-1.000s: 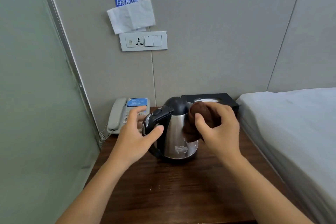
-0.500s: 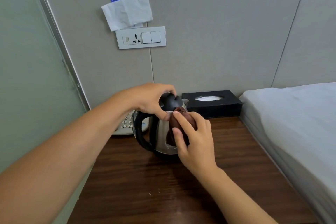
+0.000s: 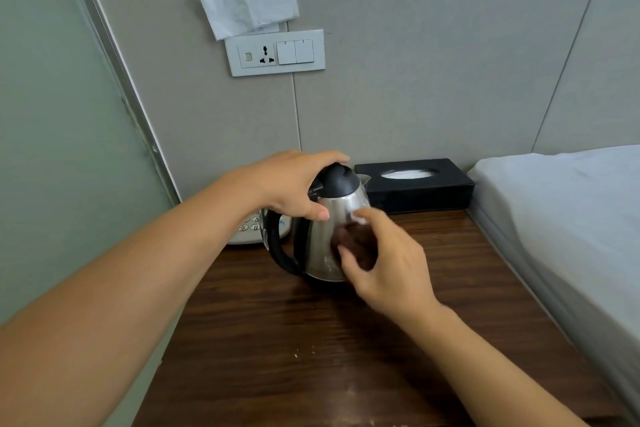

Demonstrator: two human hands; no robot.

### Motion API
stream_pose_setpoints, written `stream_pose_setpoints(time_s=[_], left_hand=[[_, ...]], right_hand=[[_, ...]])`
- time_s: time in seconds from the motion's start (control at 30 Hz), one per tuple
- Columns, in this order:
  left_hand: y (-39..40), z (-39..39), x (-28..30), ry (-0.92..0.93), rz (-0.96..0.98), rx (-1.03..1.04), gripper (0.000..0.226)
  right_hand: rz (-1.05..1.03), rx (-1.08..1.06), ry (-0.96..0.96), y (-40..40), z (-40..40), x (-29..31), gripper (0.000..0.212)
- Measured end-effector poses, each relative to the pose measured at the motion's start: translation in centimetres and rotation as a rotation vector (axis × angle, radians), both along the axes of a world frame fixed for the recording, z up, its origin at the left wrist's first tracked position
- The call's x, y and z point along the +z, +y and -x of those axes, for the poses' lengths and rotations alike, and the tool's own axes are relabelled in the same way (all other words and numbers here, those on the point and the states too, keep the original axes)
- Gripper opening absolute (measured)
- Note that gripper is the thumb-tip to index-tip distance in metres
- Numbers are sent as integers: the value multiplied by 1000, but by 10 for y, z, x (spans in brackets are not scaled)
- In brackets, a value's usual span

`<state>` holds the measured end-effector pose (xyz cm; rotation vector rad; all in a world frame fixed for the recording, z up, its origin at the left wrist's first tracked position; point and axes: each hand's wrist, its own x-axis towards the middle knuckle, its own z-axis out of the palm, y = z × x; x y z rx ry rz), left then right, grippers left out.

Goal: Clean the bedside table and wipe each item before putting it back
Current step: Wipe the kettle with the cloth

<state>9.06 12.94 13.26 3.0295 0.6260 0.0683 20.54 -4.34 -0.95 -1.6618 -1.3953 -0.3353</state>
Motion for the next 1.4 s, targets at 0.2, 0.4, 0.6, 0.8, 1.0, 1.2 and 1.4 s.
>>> stream_pose_setpoints(time_s=[0.2, 0.4, 0.6, 0.8, 1.0, 1.2, 1.4], left_hand=[[-1, -4, -1, -14, -7, 22, 80], [0, -4, -6, -73, 28, 11, 76], [1, -5, -3, -65, 26, 28, 75], [1, -4, -4, -85, 49, 35, 78], [-2, -6, -3, -60, 20, 51, 77], [2, -4, -3, -79, 44, 50, 77], [1, -6, -6, -92, 40, 53, 76]], right_hand=[[-55, -1, 42, 2, 2, -3, 33], [44, 16, -147, -2, 1, -6, 30], [-200, -96, 92, 21, -5, 28, 36], [44, 74, -62, -14, -22, -38, 26], [-19, 20, 114, -3, -39, 23, 28], [-72, 46, 117, 7, -29, 16, 14], [155, 22, 96, -17, -33, -20, 17]])
